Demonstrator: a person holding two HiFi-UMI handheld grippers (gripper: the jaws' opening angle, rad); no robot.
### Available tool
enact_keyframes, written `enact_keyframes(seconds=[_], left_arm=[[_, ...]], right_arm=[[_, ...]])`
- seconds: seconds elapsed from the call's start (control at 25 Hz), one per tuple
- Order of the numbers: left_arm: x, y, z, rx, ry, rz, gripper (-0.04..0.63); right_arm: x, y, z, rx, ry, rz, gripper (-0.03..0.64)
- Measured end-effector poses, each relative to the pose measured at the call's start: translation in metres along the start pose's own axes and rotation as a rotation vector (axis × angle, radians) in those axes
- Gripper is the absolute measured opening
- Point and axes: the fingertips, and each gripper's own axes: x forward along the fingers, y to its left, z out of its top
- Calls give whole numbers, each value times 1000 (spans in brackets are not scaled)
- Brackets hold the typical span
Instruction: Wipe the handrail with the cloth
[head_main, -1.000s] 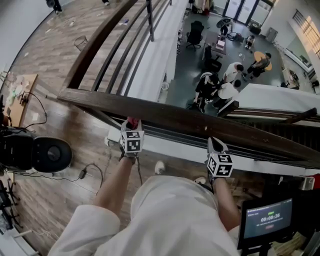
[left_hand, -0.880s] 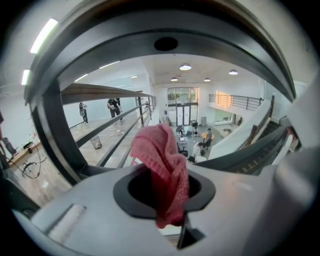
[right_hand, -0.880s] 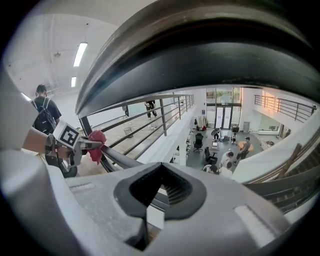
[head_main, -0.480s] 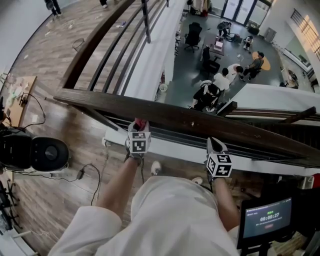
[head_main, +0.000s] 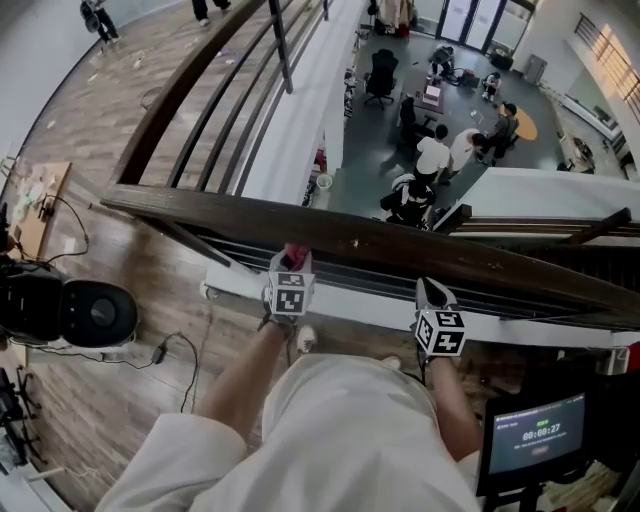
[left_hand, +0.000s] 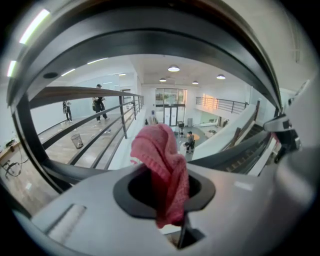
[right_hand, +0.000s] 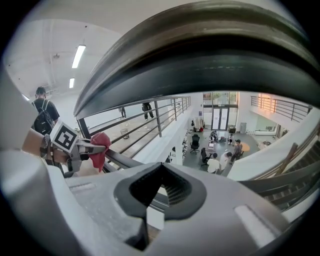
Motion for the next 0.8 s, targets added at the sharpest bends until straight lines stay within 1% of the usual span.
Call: enact_keyframes(seconds=[0.12,0.24,0.4,0.52,0.68,0.8], left_arm=[[9,-22,-7,-7,15,-28,86],[11,-45,-5,9,18,-49,86],[8,-73,4,22,15,-49,86],[11,-82,3,27,11,-43,86],[11,-83,-2,3,17,-23,86],[13,-88,-5,1,22,-18,86]], right_arm=[[-3,-9,-3,6,-3,-3,3],[-7,-20,-7,2,-1,-4,3],[-22,-44,-9,-8,-4,-5,3],[-28,-62,-13,-3,-11,-13,3],[-35,-80,-22,1,-3,-30,3],[-40,-86,-27,3,-7,-29,3]])
